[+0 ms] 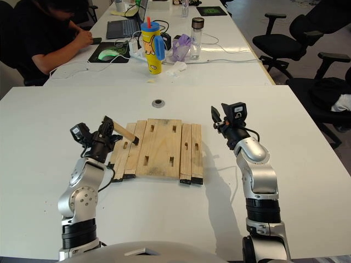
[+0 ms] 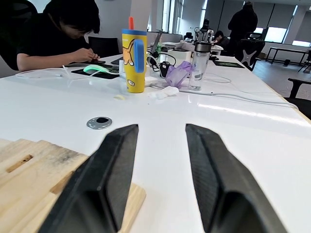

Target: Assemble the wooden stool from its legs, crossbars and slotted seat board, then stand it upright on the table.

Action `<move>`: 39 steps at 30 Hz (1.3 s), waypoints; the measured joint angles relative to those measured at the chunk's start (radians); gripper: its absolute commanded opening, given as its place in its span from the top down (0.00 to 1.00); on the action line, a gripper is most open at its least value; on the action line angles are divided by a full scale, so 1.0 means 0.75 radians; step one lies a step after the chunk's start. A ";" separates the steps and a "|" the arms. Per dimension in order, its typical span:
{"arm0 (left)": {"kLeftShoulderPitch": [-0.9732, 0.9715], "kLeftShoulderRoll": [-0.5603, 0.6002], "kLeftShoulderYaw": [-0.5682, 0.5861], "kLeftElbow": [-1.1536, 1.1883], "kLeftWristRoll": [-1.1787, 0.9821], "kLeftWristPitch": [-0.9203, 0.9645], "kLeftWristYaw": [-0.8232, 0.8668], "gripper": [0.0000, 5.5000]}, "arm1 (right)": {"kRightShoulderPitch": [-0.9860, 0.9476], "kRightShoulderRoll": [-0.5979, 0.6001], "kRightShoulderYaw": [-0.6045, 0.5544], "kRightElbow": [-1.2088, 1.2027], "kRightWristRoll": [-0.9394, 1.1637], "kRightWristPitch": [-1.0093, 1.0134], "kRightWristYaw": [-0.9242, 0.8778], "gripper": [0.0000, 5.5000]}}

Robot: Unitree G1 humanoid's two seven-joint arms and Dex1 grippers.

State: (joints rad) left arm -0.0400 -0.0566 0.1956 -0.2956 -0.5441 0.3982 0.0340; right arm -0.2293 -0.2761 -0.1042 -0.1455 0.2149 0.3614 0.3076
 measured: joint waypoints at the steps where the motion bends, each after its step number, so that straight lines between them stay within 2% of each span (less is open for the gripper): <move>1: -0.001 0.001 -0.001 0.009 0.007 -0.004 -0.001 0.92 | 0.000 0.000 0.002 0.000 0.000 0.000 0.000 0.67; 8: -0.015 0.014 -0.004 0.035 0.054 -0.025 -0.002 0.92 | 0.000 0.002 0.012 0.000 0.000 0.003 0.001 0.67; 20: -0.060 0.051 -0.132 0.088 0.263 -0.077 -0.001 0.92 | 0.000 0.031 0.047 -0.010 -0.001 0.018 -0.001 0.67; 30: -0.083 0.088 -0.171 0.105 0.365 -0.051 0.027 0.92 | 0.002 0.046 0.079 -0.032 -0.004 0.030 -0.002 0.67; 39: -0.057 0.135 -0.329 0.061 0.543 -0.052 0.024 0.92 | 0.022 0.048 0.115 -0.058 -0.016 0.031 0.000 0.67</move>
State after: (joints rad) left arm -0.0830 0.0447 -0.0513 -0.2498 -0.1368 0.3589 0.0519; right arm -0.2124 -0.2404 -0.0181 -0.1892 0.2026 0.3848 0.3073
